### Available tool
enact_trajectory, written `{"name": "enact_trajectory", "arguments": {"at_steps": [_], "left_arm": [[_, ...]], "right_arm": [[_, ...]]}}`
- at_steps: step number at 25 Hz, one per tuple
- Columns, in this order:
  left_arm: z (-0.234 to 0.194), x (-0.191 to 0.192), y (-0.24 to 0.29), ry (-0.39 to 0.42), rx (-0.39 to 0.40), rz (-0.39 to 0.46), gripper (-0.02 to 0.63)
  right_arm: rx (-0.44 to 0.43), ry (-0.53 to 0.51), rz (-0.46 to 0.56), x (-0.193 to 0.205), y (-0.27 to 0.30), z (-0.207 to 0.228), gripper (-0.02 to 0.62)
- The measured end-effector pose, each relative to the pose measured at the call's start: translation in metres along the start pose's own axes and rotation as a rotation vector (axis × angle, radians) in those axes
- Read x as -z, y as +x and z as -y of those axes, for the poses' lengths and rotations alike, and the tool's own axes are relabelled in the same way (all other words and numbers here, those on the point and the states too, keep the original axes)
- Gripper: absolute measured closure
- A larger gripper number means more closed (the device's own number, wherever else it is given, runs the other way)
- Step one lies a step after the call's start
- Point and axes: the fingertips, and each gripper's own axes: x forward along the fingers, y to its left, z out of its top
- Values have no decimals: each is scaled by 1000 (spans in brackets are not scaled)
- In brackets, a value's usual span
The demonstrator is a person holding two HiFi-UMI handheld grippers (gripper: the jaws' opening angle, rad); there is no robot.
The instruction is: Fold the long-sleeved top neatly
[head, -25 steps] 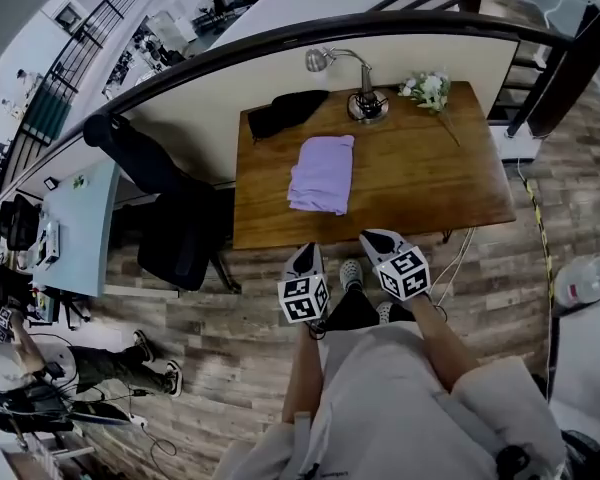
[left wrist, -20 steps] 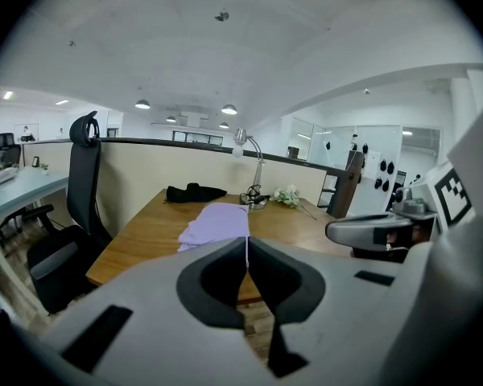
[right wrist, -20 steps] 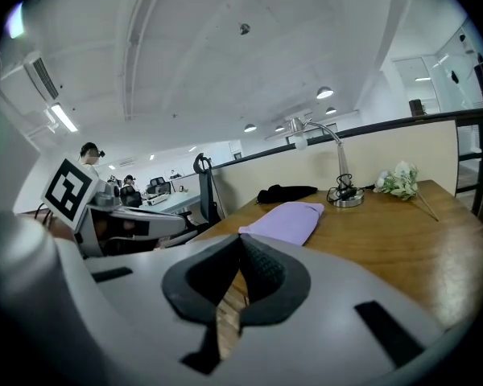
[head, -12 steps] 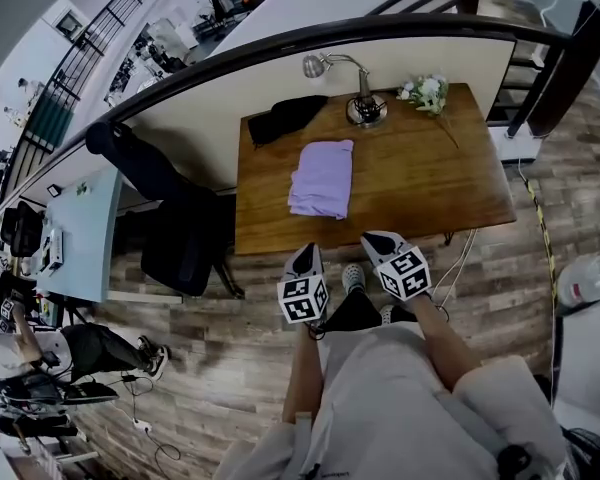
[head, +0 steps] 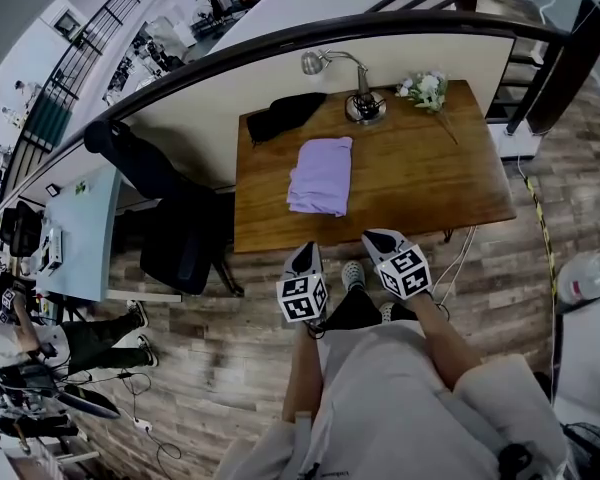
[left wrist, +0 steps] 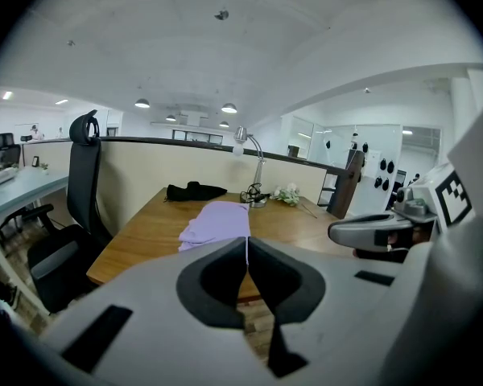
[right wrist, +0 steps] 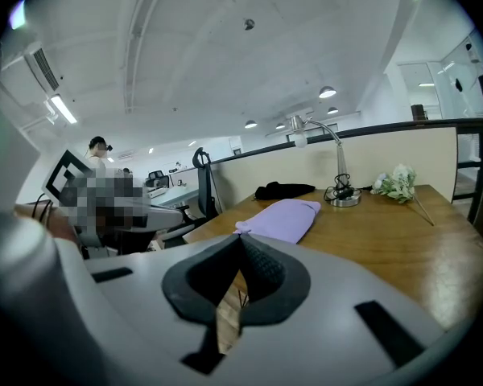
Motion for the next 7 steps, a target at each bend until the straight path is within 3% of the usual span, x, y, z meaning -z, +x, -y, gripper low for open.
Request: {"name": "enact_trajectory", "arguments": {"at_steps": [7], "left_arm": [[-5, 4, -1, -8, -5, -2, 581]], "right_arm": [[-5, -10, -5, 3, 5, -3, 592]]}}
